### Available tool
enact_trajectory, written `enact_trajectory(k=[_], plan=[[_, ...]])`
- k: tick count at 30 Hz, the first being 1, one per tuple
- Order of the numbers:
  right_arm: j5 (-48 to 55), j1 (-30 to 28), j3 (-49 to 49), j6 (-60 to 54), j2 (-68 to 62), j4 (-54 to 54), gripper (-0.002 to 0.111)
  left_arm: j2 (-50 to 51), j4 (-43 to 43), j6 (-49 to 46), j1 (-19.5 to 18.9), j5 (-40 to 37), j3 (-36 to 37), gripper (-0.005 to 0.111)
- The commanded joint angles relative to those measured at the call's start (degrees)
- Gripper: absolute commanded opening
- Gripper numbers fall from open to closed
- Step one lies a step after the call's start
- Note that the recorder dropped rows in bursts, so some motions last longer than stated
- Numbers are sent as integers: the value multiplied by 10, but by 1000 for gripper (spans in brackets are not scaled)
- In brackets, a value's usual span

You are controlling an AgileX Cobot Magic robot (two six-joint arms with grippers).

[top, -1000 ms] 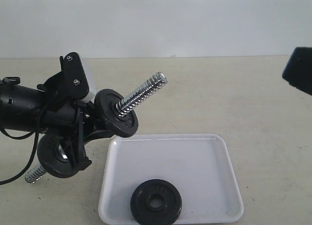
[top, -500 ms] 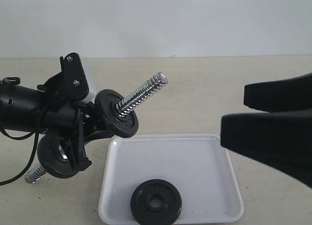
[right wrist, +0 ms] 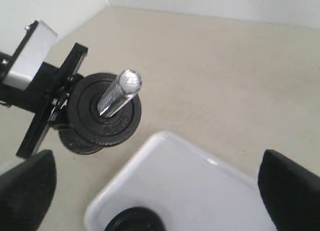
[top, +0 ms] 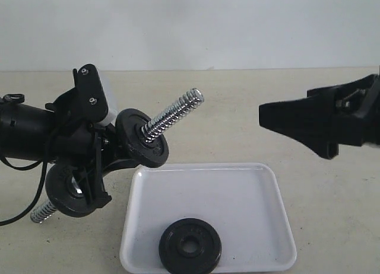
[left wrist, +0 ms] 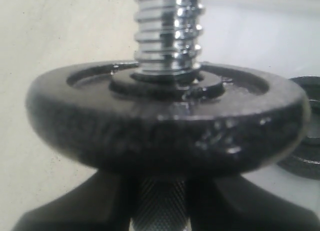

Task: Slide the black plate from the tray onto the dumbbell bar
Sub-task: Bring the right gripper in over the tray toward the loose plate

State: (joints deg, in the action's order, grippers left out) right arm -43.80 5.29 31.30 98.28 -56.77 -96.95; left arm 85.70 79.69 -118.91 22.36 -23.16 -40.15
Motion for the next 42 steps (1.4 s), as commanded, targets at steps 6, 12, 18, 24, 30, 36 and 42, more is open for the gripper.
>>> enact_trajectory(k=[6,12,18,24,30,36,42], plan=[[-27,0,4,-756,0,92,104,-27,49,-20,1,-18,-18,4],[1,1,4,-596,0,23,104,-27,49,-30,1,-18,-18,4],[19,104,1,-745,0,-30,104,-27,49,-30,1,-6,-19,4],[318,237,-2,-835,-2,-9,104,-27,49,-30,1,-2,-19,4],[483,300,1,-634,-46,139,104,-27,49,-30,1,-2,-19,4],[547,337,23,-608,-138,359,104,-27,49,-30,1,-2,-19,4],[646,342,90,-668,-193,634,104,-27,49,-30,1,-2,-19,4]])
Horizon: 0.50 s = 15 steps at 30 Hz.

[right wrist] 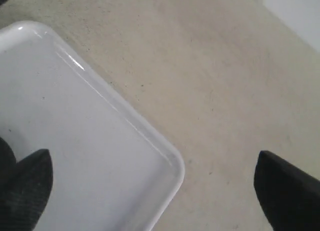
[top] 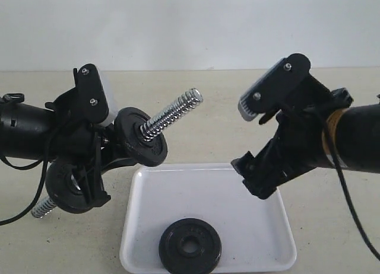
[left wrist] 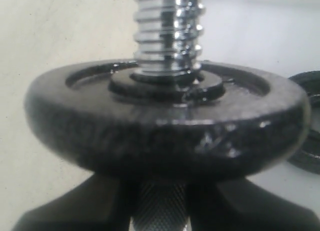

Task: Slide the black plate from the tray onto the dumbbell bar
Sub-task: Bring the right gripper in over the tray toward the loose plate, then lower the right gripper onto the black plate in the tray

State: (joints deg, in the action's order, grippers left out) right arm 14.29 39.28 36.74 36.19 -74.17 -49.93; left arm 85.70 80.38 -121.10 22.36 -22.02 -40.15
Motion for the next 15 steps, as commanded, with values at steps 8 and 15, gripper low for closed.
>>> enact_trajectory(k=[8,15], plan=[[182,6,47,-371,-39,597,104,-27,42,-9,1,-14,-19,4],[169,6,50,-434,-95,712,104,-27,42,-9,1,-14,-19,4]])
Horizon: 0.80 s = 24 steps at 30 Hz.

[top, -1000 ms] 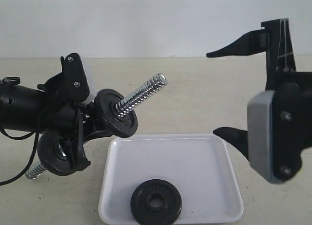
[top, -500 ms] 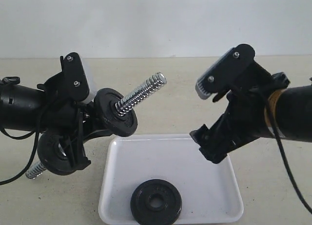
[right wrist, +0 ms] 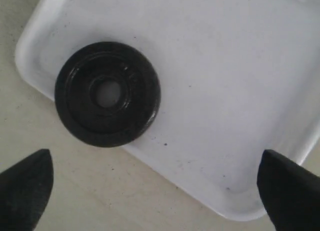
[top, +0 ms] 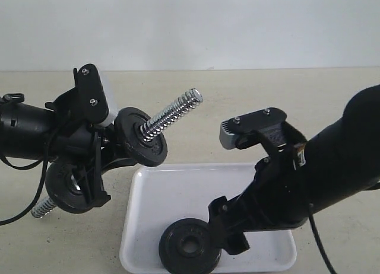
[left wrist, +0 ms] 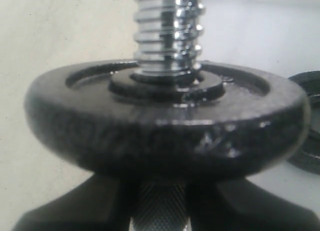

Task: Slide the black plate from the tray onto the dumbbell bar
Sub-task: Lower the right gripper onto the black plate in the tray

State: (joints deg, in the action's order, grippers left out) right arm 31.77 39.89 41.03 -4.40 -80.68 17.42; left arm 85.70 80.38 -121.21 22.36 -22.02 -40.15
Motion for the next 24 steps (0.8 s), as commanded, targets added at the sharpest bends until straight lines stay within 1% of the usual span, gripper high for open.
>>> enact_trajectory(k=[1,8,10,13,15,18,20,24], plan=[[-1,0,11,-28,-41,42,104,-27,42,-8,1,-14,-19,4],[6,1,59,-51,-99,40,104,-27,42,-8,1,-14,-19,4],[10,7,76,-50,-108,22,104,-27,42,-8,1,-14,-19,4],[25,36,111,-19,-120,-22,104,-27,42,-8,1,-13,-19,4],[46,62,145,30,-134,-69,104,-27,42,-8,1,-3,-19,4],[109,95,196,98,-165,-138,104,-27,42,-8,1,10,-19,4],[129,104,213,126,-183,-158,104,-27,42,-8,1,13,-19,4],[122,104,213,115,-194,-157,104,-27,42,-8,1,24,-19,4]])
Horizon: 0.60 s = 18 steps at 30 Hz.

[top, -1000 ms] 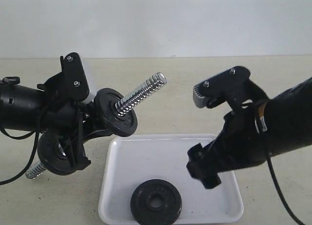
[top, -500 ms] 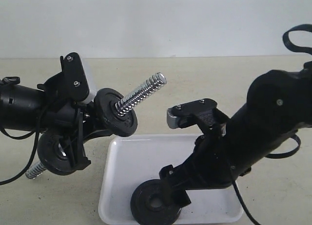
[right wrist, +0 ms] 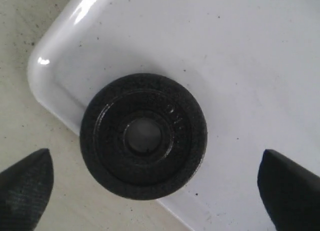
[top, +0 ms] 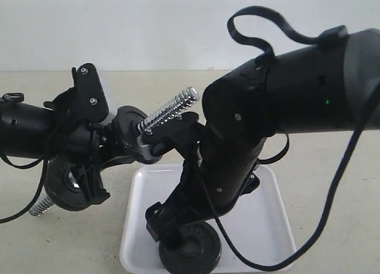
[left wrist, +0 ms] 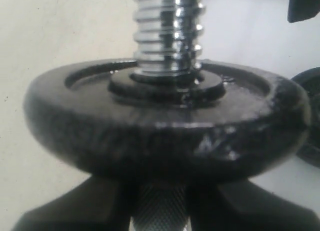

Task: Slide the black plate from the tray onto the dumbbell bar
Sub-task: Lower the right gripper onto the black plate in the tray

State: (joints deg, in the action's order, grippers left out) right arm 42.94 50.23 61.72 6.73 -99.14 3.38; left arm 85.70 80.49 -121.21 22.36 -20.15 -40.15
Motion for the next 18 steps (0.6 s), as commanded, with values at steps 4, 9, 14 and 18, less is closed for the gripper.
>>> enact_trajectory(k=[4,9,14,18], plan=[[-1,1,4,-2,-9,-11,104,-27,41,-8,1,33,-19,4],[-4,1,2,-15,-9,21,104,-27,41,-8,1,144,-19,4],[-34,1,2,-24,-23,42,104,-27,41,-8,1,154,-19,4],[-39,1,2,-24,-38,44,104,-27,41,-8,1,156,-19,4]])
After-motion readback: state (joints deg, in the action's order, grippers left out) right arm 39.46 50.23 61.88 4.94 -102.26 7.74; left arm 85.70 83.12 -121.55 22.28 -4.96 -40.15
